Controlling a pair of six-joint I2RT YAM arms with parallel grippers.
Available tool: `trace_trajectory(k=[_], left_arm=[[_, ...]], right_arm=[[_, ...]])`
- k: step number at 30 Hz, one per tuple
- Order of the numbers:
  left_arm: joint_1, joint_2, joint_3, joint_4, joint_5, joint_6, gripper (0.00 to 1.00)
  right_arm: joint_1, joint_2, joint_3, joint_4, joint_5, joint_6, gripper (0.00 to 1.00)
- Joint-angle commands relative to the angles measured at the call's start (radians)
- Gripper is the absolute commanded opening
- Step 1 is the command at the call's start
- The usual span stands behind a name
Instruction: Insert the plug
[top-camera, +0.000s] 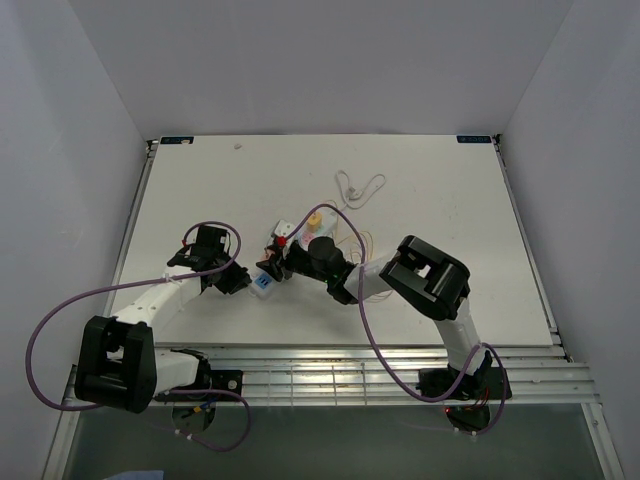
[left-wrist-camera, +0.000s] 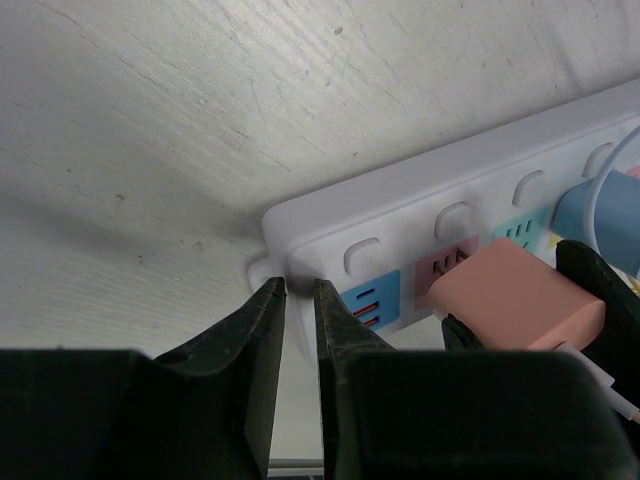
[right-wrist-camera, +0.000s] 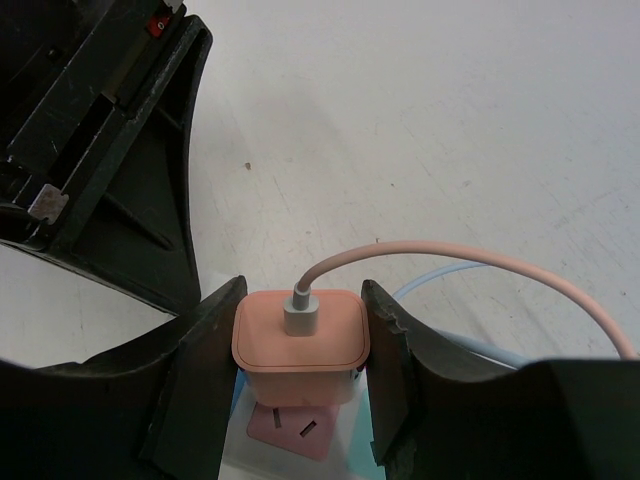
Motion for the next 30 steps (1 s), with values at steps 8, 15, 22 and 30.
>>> trace_trajectory(k=[8,15,22,30], left_arm=[[0.007,-0.021,-0.018,-0.009,0.000,0.016,0.29],[0.007,-0.012,-0.012,-0.017,-0.008,0.014,0.29],[0.005,-0.014,-0.014,-0.019,-0.004,0.013,0.29],[0.007,-0.020,-0.011,-0.020,0.010,0.017,0.29]], right_arm=[[0.033,-0.003,-0.032,0.075,0.090,0.005,0.08],[0.042,-0.021,-0.058,0.049,0.209,0.016,0.08],[0.050,-0.028,-0.062,0.023,0.245,0.016,0.08],[0.064,0.003,-0.053,0.000,0.268,0.041,0.08]])
